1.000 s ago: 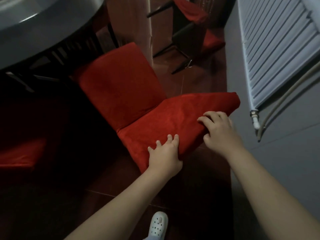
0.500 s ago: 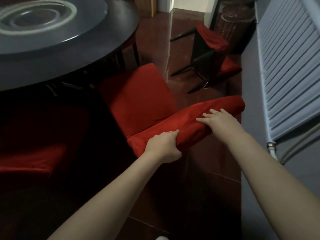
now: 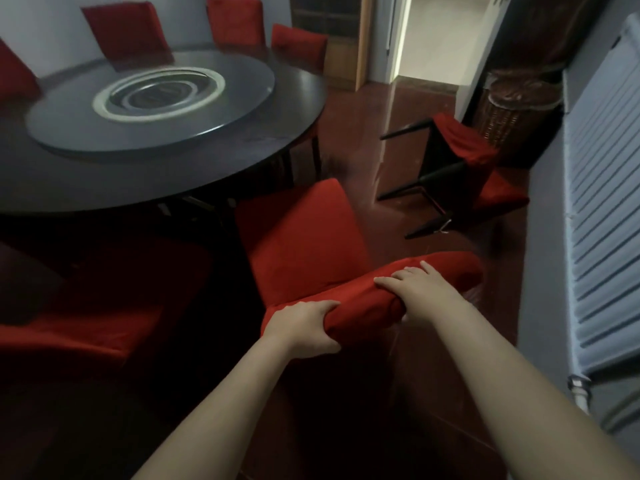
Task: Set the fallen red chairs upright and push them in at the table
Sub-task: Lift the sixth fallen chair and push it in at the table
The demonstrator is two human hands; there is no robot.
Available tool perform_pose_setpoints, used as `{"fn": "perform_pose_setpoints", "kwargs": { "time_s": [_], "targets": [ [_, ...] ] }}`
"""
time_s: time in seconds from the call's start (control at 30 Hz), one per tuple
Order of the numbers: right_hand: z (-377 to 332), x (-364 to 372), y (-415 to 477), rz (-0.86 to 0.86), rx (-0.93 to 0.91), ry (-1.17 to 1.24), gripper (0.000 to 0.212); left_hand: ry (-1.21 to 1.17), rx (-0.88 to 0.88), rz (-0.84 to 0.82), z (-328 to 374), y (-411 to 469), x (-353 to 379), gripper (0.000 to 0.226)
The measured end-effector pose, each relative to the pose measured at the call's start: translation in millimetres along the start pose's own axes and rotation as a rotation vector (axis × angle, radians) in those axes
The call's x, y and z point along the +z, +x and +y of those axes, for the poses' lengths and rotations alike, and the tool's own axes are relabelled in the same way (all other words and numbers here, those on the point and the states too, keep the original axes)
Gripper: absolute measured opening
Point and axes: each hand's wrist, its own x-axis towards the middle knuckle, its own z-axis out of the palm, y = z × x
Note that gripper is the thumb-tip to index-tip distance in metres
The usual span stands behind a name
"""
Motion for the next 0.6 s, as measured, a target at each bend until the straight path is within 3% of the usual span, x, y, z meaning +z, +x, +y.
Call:
{"fn": "perform_pose_setpoints", "kwargs": {
  "time_s": [0.6],
  "targets": [
    [11,-35,49,0.035,-0.079,0.088,0.065,0.061,-0.167,0.065,-9,31,-41,0.075]
  ]
}}
